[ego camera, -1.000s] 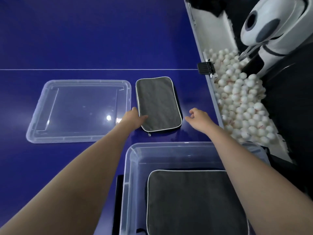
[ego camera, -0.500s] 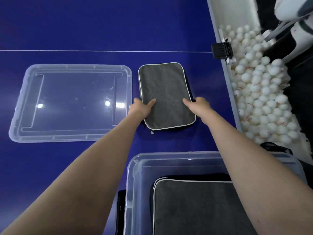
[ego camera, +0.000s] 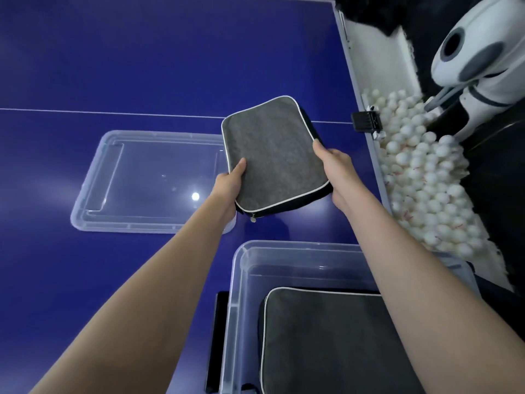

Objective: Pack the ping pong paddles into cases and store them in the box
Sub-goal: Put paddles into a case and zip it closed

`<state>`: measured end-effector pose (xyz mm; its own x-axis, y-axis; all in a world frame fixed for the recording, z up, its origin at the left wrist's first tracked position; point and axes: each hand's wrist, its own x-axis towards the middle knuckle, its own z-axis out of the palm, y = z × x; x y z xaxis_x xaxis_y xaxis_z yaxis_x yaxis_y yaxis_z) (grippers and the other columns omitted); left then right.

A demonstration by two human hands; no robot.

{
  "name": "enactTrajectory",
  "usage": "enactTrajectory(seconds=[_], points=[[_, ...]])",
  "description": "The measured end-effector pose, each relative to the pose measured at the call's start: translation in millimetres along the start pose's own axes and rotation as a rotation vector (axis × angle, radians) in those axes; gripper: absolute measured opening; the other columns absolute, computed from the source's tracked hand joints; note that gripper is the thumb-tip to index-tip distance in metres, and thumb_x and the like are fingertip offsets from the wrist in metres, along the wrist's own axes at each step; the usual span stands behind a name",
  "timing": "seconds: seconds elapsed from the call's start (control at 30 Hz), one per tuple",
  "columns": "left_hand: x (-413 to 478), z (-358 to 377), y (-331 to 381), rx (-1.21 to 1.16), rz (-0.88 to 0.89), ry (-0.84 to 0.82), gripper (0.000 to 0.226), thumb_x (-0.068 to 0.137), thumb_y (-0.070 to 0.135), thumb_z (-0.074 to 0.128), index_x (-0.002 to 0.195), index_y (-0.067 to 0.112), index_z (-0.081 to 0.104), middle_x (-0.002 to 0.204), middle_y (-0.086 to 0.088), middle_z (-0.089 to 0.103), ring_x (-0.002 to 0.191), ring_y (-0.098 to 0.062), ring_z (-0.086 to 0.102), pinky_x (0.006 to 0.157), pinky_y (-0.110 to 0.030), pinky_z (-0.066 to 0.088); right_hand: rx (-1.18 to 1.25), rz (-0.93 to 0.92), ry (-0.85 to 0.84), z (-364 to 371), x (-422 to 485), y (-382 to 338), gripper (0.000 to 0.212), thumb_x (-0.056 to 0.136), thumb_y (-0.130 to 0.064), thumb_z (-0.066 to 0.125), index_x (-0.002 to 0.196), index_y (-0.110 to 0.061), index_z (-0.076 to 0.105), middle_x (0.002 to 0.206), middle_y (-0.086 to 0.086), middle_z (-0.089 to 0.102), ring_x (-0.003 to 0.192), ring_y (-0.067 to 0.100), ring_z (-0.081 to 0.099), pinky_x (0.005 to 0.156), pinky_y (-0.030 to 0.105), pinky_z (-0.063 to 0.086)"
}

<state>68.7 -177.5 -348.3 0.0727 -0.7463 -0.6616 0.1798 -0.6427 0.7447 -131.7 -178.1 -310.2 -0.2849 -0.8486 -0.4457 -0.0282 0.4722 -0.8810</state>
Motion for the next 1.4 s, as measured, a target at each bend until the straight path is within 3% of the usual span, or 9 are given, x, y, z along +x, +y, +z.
enactTrajectory(seconds=[0.1,0.23,0.4,0.6,0.8,0.97,1.07,1.27,1.4], points=[[-38.1,-14.0,11.0,-0.127,0.055,0.074,0.042,0.092,0.042,0.059,0.113,0.006,0.056,0.094,-0.004,0.068,0.078,-0.021,0.068,0.055,-0.03,0.053,0.117,0.0,-0.094,7.2,-33.3,-11.2,0.049,0.093,-0.052,0.05,0.113,-0.009,0.063,0.113,0.006,0.068,0.103,0.023,0.064,0.09,0.039,0.052],[-88.6,-40.1,12.6,-0.296,0.15,0.264,0.035,0.092,0.035,0.062,0.11,0.007,0.052,0.093,-0.005,0.064,0.077,-0.022,0.065,0.059,-0.034,0.053,0.123,-0.068,-0.181,28.2,-92.4,-5.7,0.045,0.099,-0.047,0.04,0.119,-0.011,0.055,0.109,0.01,0.064,0.084,0.022,0.064,0.06,0.033,0.056],[-144.8,-85.2,-15.1,-0.439,0.202,0.434,0.039,0.093,0.042,0.056,0.114,0.009,0.053,0.1,-0.001,0.063,0.091,-0.025,0.065,0.071,-0.046,0.057,0.195,-0.043,-0.376,59.7,-156.4,10.2,0.05,0.099,-0.047,0.038,0.116,-0.004,0.057,0.087,0.012,0.064,0.069,0.022,0.064,0.065,0.034,0.056],[-197.9,-148.0,-55.4,-0.658,0.2,0.715,0.035,0.091,0.047,0.053,0.105,0.015,0.046,0.099,0.0,0.059,0.085,-0.026,0.064,0.041,-0.022,0.041,0.075,-0.054,-0.681,118.4,-236.3,43.4,0.034,0.098,-0.039,0.045,0.096,-0.009,0.062,0.084,0.009,0.066,0.073,0.02,0.065,0.065,0.029,0.054],[-230.6,-216.3,-88.4,-0.823,0.183,0.886,0.04,0.092,0.048,0.053,0.11,0.013,0.046,0.105,-0.003,0.062,0.091,-0.028,0.065,0.051,-0.029,0.046,-0.139,-0.137,-0.857,175.9,-308.1,94.7,0.023,0.098,-0.019,0.051,0.119,-0.009,0.055,0.095,0.002,0.064,0.076,0.01,0.065,0.068,0.023,0.054],[-252.9,-280.8,-115.3,-0.888,0.195,0.975,0.045,0.09,0.048,0.054,0.117,0.012,0.049,0.114,-0.005,0.062,0.101,-0.029,0.064,0.088,-0.048,0.054,-0.296,-0.274,-0.791,228.4,-352.9,127.2,0.015,0.091,-0.008,0.059,0.105,-0.011,0.06,0.078,-0.002,0.067,0.063,0.004,0.064,0.065,0.024,0.053],[-265.9,-323.8,-132.4,-0.87,0.185,0.99,0.042,0.091,0.048,0.053,0.112,0.013,0.047,0.116,-0.005,0.059,0.102,-0.028,0.062,0.092,-0.05,0.052,-0.414,-0.398,-0.681,264.5,-381.5,144.8,0.008,0.086,-0.013,0.065,0.082,-0.018,0.062,0.063,-0.007,0.065,0.055,0.005,0.061,0.062,0.028,0.051],[-292.6,-422.3,-151.3,-0.787,0.204,1.005,0.045,0.095,0.047,0.05,0.122,0.011,0.045,0.112,-0.001,0.053,0.092,-0.019,0.056,0.075,-0.028,0.046,-0.524,-0.527,-0.595,339.8,-452.8,176.9,0.015,0.087,-0.024,0.064,0.072,-0.023,0.058,0.065,-0.005,0.066,0.065,0.019,0.066,0.065,0.038,0.055],[-302.8,-476.4,-154.3,-0.711,0.233,1.0,0.031,0.095,0.045,0.051,0.106,0.017,0.043,0.086,0.014,0.047,0.071,0.001,0.05,0.054,-0.013,0.037,-0.534,-0.661,-0.536,379.0,-490.4,191.7,0.016,0.089,-0.024,0.06,0.077,-0.029,0.051,0.064,-0.015,0.059,0.064,0.007,0.06,0.06,0.034,0.052]])
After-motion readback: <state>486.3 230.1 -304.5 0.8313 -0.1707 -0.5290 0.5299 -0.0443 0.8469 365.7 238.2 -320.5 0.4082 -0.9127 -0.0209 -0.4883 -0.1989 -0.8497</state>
